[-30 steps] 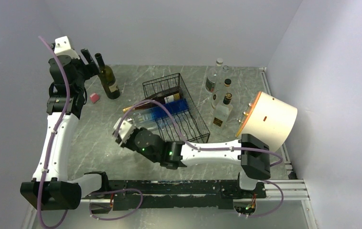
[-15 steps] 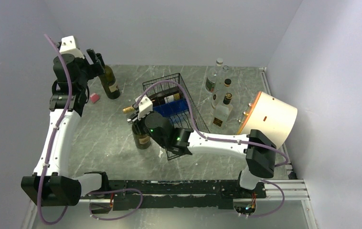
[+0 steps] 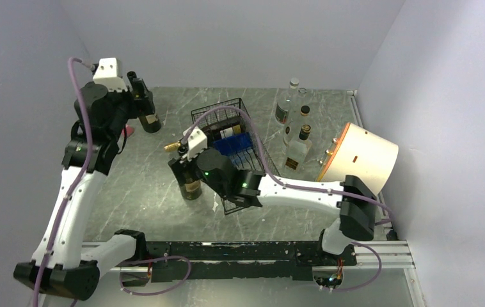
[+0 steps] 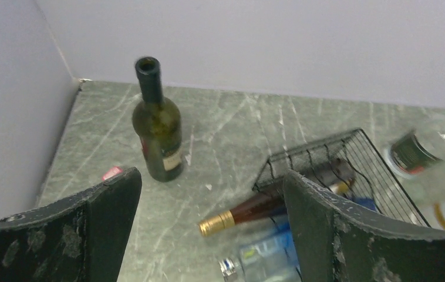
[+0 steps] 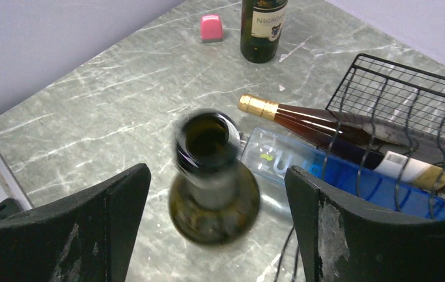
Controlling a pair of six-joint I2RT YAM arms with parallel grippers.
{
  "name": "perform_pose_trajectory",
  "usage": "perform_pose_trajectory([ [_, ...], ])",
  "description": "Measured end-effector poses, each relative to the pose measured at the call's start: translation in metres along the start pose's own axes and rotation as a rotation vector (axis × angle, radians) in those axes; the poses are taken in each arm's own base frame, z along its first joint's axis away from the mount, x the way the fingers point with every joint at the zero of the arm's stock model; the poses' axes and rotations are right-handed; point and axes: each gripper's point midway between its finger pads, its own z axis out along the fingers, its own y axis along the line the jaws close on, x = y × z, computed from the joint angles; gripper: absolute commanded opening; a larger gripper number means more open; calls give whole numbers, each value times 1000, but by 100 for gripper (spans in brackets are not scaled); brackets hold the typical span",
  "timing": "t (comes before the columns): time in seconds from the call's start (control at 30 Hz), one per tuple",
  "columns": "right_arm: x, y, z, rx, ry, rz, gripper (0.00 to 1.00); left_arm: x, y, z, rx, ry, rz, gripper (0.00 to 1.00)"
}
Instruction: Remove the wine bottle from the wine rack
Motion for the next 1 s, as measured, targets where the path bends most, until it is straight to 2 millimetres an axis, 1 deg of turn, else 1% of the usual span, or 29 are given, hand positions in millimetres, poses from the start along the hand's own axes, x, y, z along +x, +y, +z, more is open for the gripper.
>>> perform_pose_trajectory([
  [0.07, -4, -5, -13, -8, -8, -4, 98, 1, -5, -16, 38, 15, -10, 94],
  [0.13, -8, -12, -28, -12, -24, -6, 100, 6, -14, -33, 107, 45, -19, 92],
  [0.2, -16, -20, -46, -15, -49, -8, 100, 14, -25, -45, 178, 85, -29, 91],
  [0.27, -25, -30, -63, -13, -84, -9, 100, 30, -38, -53, 254, 152, -43, 90],
  [0.33, -33, -42, -80, 0, -115, -11, 100, 45, -48, -60, 317, 219, -57, 95],
  [0.4, -37, -55, -90, 25, -135, -11, 100, 65, -59, -64, 373, 294, -71, 97],
  [0.5, -34, -81, -101, 80, -139, -11, 100, 94, -76, -75, 442, 400, -67, 97],
  [0.63, -21, -110, -114, 151, -124, -11, 100, 119, -112, -95, 533, 498, 12, 96],
  [0.7, -17, -119, -121, 173, -119, -7, 100, 129, -122, -100, 544, 522, 51, 95],
  [0.77, -15, -124, -127, 187, -122, 1, 100, 138, -127, -102, 523, 544, 92, 94],
  [0.87, -14, -128, -131, 199, -124, 10, 100, 147, -120, -102, 450, 557, 139, 91],
  [0.93, -14, -129, -131, 202, -121, 11, 100, 149, -113, -101, 389, 554, 164, 85],
  [1.0, -12, -130, -130, 206, -114, 7, 100, 150, -108, -101, 353, 550, 179, 75],
])
